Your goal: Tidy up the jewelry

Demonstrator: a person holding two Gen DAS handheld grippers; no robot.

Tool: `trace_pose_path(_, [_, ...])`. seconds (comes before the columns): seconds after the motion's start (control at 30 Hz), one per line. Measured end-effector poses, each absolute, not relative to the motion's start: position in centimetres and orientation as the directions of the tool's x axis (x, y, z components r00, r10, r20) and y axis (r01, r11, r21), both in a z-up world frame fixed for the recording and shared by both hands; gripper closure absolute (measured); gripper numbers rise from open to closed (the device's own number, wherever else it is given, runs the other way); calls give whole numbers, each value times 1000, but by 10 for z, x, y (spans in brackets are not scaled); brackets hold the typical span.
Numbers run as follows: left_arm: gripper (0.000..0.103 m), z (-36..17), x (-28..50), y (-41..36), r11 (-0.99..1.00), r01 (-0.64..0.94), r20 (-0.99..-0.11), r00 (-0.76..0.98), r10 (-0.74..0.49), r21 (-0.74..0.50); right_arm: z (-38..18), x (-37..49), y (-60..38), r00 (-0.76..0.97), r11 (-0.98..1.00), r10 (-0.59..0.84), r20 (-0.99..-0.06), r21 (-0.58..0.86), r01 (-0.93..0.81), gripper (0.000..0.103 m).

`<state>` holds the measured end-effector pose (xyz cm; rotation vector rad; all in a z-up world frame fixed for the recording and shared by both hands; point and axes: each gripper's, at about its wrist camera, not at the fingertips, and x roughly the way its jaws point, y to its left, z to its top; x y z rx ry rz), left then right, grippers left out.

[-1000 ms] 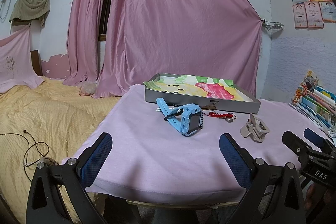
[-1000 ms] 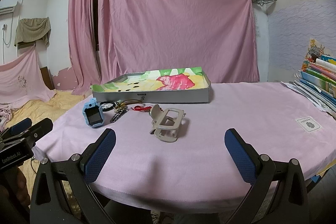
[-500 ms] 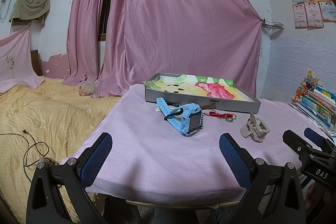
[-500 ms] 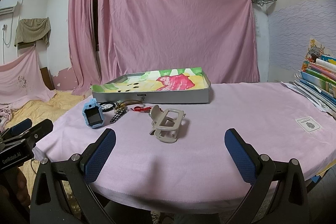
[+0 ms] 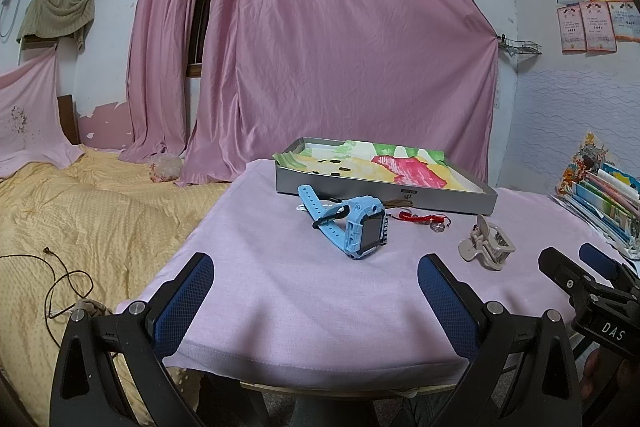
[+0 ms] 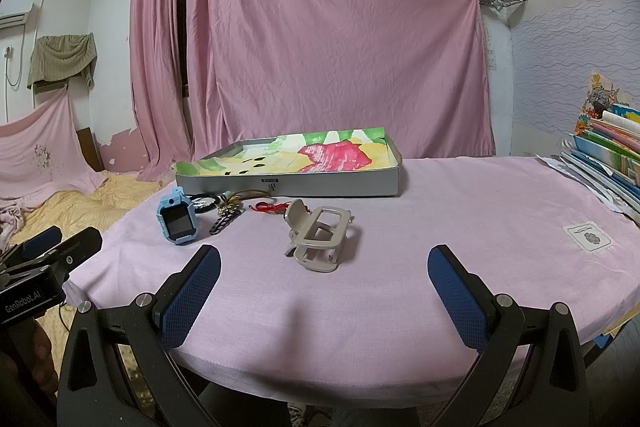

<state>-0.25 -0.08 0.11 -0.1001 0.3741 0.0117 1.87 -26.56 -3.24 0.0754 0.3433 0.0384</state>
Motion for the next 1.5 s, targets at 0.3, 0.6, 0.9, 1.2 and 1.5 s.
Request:
trace_pose_path(0.3, [1,-1,-1,-3,995,-29,-368,930,-8,-95,-33,19,-265,940,996,52,-336,81,-26,1])
trace_pose_path(0.6, [1,-1,-1,-3,995,-27,-369,929,-10,-95,-33,19,-265,941,996,51,-336,81,-25,1])
trace_pose_path(0.9, [1,-14,5,-6,995,-28,-374,928,-10,-95,-34,19,-265,939,996,53,-339,84,-26,1])
trace_pose_path(1.2, [1,-16,11,-4,995,-25,-393,920,-16,-99,-39,20,-264,939,996,49,-342,85,-21,1])
trace_pose_path(1.5, [1,-7,28,-5,996,-17,-396,918,-21,-92,-29,30,-269,954,999,3,-301,42,10,1])
